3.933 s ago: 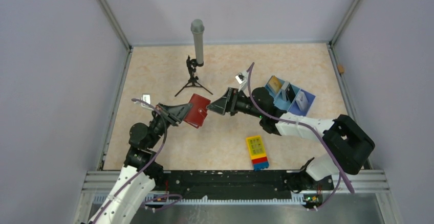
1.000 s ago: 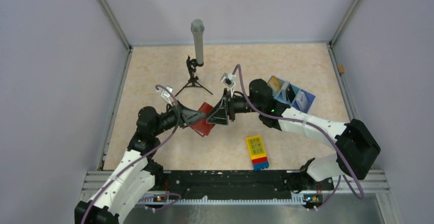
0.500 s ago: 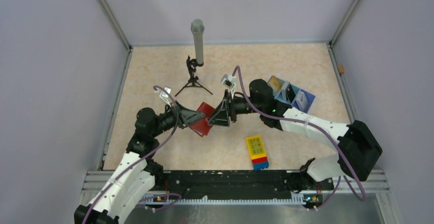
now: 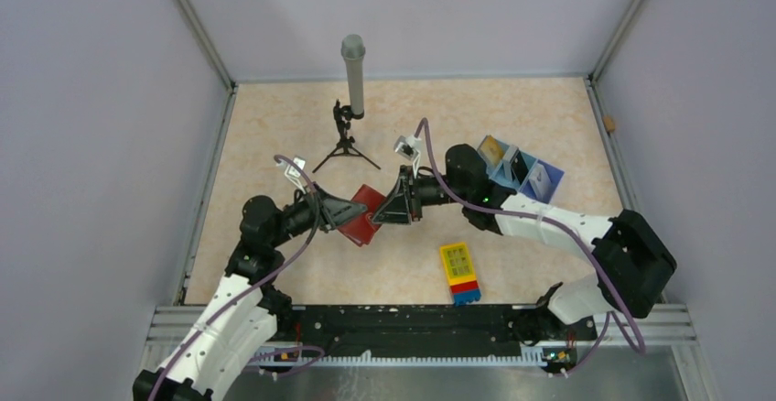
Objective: Put the credit cards into the card holder
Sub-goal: Open the card holder.
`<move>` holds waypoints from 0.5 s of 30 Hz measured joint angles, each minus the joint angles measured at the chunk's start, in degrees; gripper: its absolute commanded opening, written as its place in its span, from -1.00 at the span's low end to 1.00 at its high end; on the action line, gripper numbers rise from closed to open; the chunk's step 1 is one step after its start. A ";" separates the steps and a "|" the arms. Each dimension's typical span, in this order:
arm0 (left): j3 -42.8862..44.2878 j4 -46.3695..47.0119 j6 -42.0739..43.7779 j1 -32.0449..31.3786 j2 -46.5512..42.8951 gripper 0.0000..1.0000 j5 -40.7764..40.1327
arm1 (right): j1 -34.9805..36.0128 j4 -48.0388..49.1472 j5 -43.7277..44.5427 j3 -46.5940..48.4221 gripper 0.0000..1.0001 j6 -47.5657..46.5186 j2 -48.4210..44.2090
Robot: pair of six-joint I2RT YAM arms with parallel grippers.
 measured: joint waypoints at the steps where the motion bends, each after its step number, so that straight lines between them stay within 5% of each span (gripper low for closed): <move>1: -0.28 0.13 0.00 0.00 0.00 -1.00 0.20 | 0.00 0.48 0.02 -0.37 -0.73 0.31 0.22; 4: -1.11 0.35 -0.09 0.00 0.00 -1.00 0.55 | -0.02 1.18 0.31 -1.07 -1.00 0.39 0.94; 15: -1.68 -3.43 -1.33 -0.26 -0.68 -1.00 -3.65 | 0.17 -0.13 0.28 -0.87 -1.00 -2.27 1.57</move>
